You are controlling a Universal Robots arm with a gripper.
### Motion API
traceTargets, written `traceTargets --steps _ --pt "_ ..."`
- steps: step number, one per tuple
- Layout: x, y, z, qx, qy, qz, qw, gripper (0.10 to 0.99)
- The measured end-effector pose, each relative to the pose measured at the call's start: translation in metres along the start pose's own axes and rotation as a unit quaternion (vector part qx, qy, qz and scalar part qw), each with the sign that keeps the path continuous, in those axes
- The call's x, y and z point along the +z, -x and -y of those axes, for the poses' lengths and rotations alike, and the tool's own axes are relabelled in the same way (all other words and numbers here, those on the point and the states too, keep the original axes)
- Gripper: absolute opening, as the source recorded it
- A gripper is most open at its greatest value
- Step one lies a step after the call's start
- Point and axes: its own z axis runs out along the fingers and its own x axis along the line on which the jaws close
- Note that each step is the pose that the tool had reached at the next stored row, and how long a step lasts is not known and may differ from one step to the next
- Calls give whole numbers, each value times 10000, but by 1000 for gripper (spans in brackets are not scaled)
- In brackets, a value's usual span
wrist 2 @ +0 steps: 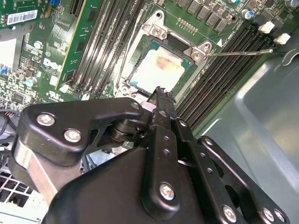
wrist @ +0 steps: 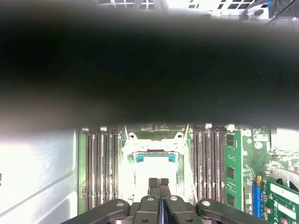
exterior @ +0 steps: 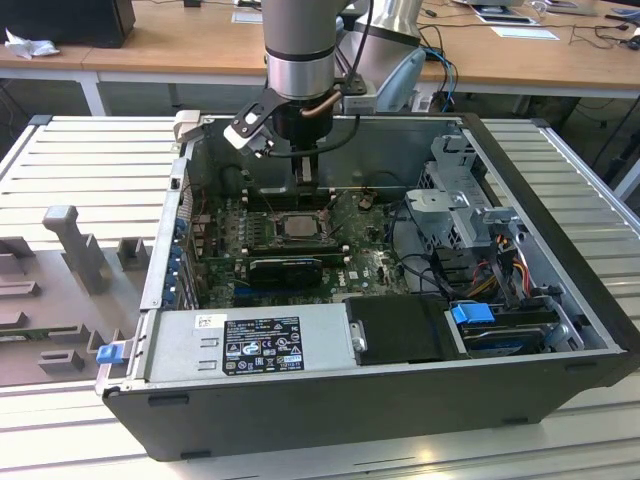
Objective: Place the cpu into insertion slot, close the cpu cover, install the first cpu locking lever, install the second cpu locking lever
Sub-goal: 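Close the cpu cover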
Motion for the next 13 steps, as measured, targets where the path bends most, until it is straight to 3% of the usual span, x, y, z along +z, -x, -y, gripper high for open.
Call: traceTargets --steps 13 --pt "-156 -2 -12 -1 0 2 10000 106"
